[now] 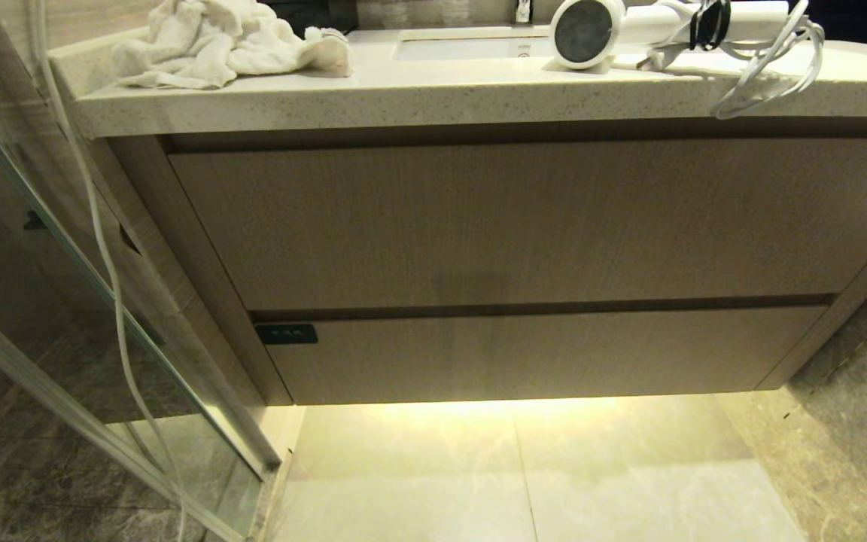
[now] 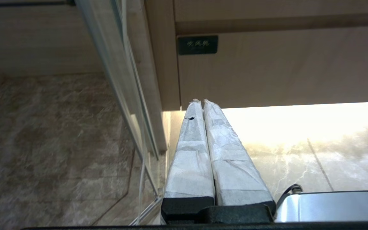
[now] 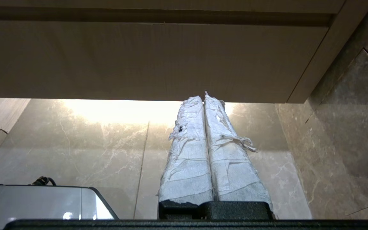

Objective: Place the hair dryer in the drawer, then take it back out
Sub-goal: Pull open the drawer

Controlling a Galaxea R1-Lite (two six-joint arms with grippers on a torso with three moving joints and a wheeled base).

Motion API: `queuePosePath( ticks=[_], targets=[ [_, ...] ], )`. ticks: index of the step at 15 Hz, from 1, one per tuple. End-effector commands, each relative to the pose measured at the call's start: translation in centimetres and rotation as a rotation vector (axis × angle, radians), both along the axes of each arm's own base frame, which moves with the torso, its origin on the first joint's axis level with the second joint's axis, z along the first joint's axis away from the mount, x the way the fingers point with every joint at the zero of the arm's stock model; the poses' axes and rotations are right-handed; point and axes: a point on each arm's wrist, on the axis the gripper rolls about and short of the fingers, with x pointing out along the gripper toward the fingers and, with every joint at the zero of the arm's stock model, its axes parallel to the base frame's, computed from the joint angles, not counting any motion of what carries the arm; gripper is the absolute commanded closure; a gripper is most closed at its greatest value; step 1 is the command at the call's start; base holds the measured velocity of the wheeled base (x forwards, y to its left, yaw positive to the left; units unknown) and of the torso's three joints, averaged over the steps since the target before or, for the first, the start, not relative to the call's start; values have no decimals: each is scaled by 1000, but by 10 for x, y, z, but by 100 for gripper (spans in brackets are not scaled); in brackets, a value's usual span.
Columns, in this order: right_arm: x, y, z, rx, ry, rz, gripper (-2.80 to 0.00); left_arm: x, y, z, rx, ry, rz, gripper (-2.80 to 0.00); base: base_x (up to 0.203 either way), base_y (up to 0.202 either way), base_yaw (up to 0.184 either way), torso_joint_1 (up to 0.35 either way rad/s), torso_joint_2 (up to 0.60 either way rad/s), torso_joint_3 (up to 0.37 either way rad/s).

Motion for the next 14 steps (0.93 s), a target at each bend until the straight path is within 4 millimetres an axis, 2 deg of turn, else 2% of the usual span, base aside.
queuePosePath(
  ticks=[1,14],
  targets=[
    [0,0,0,0,1,3,0,0,0,0,0,1,0,0,0,0,0,-23,112,32],
    [0,0,0,0,-2,1,0,0,0,0,0,1,0,0,0,0,0,0,3,18]
  ],
)
